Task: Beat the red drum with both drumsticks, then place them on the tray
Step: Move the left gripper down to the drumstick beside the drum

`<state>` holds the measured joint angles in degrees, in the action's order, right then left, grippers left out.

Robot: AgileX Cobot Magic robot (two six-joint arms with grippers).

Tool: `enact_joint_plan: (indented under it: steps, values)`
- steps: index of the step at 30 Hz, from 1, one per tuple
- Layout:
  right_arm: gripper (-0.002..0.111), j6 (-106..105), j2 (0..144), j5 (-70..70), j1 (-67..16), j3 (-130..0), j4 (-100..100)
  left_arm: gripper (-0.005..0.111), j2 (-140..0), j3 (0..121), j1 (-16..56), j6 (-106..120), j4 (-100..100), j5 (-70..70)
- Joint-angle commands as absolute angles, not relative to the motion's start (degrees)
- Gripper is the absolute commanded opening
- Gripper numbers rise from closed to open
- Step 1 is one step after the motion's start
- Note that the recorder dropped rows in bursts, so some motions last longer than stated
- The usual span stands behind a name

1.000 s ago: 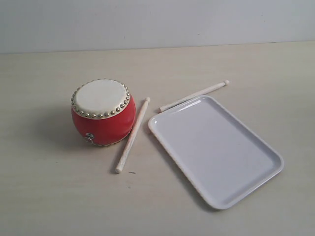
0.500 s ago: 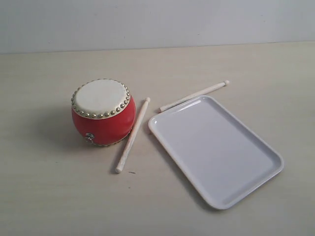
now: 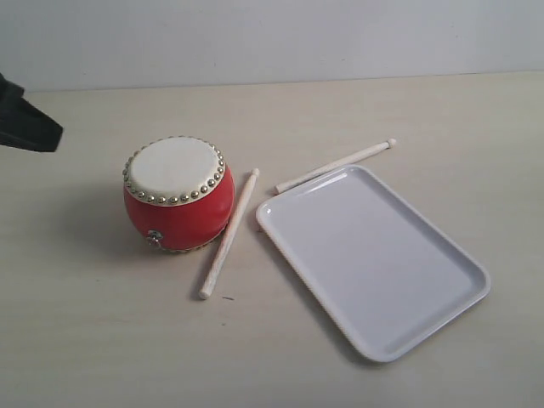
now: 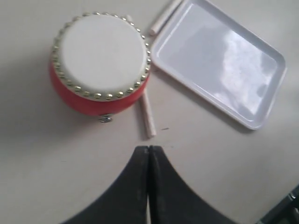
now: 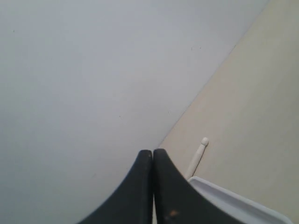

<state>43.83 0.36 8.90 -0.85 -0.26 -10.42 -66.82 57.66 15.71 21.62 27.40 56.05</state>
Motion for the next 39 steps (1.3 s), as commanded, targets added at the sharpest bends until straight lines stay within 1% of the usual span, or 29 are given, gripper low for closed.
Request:
enact_joint_plan:
  steps: [1, 5, 7, 9, 11, 17, 20, 23, 27, 29, 34, 39]
  values:
    - [0.0, 42.58, 0.0, 7.73, -0.98, 0.0, -10.09, 0.0, -69.4, 58.08, 16.64, 22.44, 33.51, 56.94]
    - [0.0, 42.58, 0.0, 6.42, -0.98, 0.0, -10.09, 0.0, -71.01, 56.86, 16.74, 22.09, 36.15, 58.12]
    - [0.0, 42.58, 0.0, 6.29, -0.98, 0.0, -10.09, 0.001, -72.09, 56.86, 18.13, 22.09, 36.9, 58.43]
    - [0.0, 42.58, 0.0, 7.18, -0.98, 0.0, -10.09, 0.004, -73.38, 56.86, 21.08, 19.98, 35.19, 57.38]
    - [0.0, 42.45, 0.0, 7.54, -0.98, 0.0, -10.09, 0.007, -74.73, 56.86, 25.61, 15.86, 31.54, 55.55]
    - [0.0, 41.48, 0.0, 7.68, -0.98, 0.0, -9.85, 0.008, -79.32, 57.53, 40.42, -6.39, 12.11, 50.53]
    - [0.0, 41.48, 0.0, 7.68, -0.98, 0.0, -9.85, 0.01, -81.23, 57.53, 44.22, -15.64, 8.52, 47.57]
    - [0.0, 41.48, 0.0, 7.68, -0.98, 0.0, -9.85, 0.018, -83.11, 57.53, 45.84, -18.21, 8.53, 46.16]
    - [0.0, 41.13, 0.0, 8.2, -0.98, 0.0, -9.85, 0.03, -85.77, 57.53, 45.84, -20.22, 8.65, 46.97]
    - [0.0, 41.13, 0.0, 8.16, -0.98, 0.0, -9.85, 0.034, -87.09, 57.53, 45.84, -20.61, 9.19, 46.97]
    - [0.0, 41.13, 0.0, 8.16, -0.98, 0.0, -9.85, 0.038, -90.66, 57.53, 45.84, -21.43, 9.2, 46.33]
    - [0.0, 41.13, 0.0, 8.16, -0.98, 0.0, -9.85, 0.038, -93.87, 57.53, 45.84, -21.43, 8.12, 44.81]
